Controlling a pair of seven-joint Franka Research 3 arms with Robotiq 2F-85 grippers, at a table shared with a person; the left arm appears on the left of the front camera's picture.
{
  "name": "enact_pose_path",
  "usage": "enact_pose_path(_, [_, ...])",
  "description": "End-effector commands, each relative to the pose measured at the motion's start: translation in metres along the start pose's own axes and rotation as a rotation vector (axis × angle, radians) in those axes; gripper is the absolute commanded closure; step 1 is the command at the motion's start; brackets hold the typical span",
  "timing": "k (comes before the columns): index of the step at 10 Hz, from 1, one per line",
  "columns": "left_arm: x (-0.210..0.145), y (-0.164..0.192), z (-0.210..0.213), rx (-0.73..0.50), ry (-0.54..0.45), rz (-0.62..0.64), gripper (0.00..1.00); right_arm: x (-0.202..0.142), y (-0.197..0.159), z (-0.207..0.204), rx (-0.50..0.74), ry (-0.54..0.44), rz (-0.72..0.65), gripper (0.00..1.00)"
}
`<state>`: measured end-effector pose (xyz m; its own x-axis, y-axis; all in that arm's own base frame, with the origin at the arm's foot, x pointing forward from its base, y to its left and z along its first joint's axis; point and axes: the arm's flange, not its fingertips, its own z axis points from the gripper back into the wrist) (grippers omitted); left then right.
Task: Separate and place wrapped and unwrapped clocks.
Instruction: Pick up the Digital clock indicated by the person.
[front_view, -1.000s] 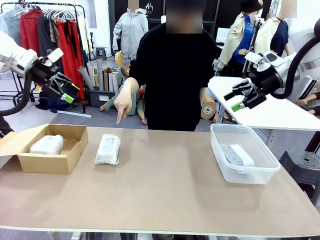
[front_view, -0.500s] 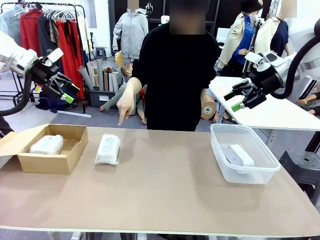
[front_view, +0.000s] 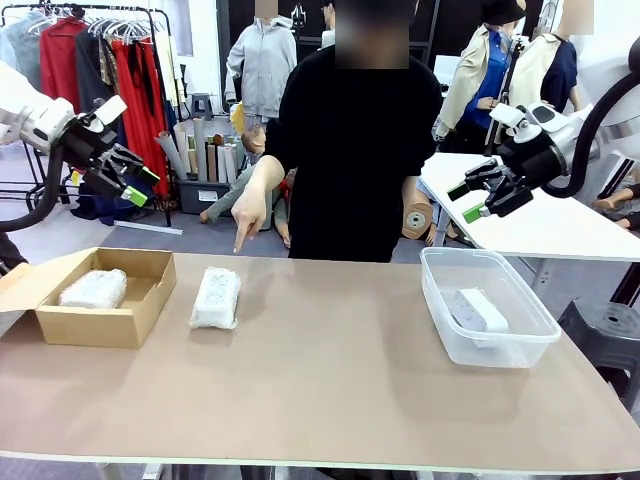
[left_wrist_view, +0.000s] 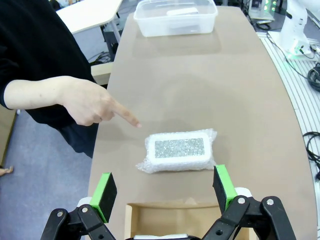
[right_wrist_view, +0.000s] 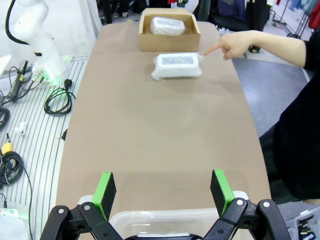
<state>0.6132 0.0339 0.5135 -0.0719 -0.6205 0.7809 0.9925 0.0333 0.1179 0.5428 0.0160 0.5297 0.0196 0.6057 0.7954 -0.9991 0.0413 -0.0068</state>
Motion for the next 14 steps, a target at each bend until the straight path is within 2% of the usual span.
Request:
enact_pose_path(1, [0.000,-0.001,0.000,-0.001,-0.007,0.002,0.00,0.003,0.001,0.001,-0.003,0.001,0.005,0.00])
enact_pose_path(5, [0.000,0.000,0.000,0.000,0.000,0.000,0.00,0.003,0.001,0.001,-0.003,0.001,0.005,0.00])
enact_pose_path(7, [0.025,-0.001,-0.001,-0.010,0.175,-0.033,0.00,0.003,0.001,0.001,-0.003,0.001,0.005,0.00])
enact_pose_path(9, [0.057,-0.006,0.001,-0.019,0.309,-0.093,0.00,0.003,0.001,0.001,-0.003,0.001,0.005,0.00])
enact_pose_path(11, [0.092,-0.014,0.000,-0.025,0.370,-0.128,0.00,0.003,0.001,0.001,-0.003,0.001,0.005,0.00])
enact_pose_path(12, [0.109,-0.015,-0.001,-0.020,0.426,-0.109,0.00,0.003,0.001,0.001,-0.003,0.001,0.005,0.00])
enact_pose_path(14, [0.145,-0.027,-0.013,0.075,0.679,0.020,0.00,0.003,0.001,0.001,-0.003,0.001,0.005,0.00])
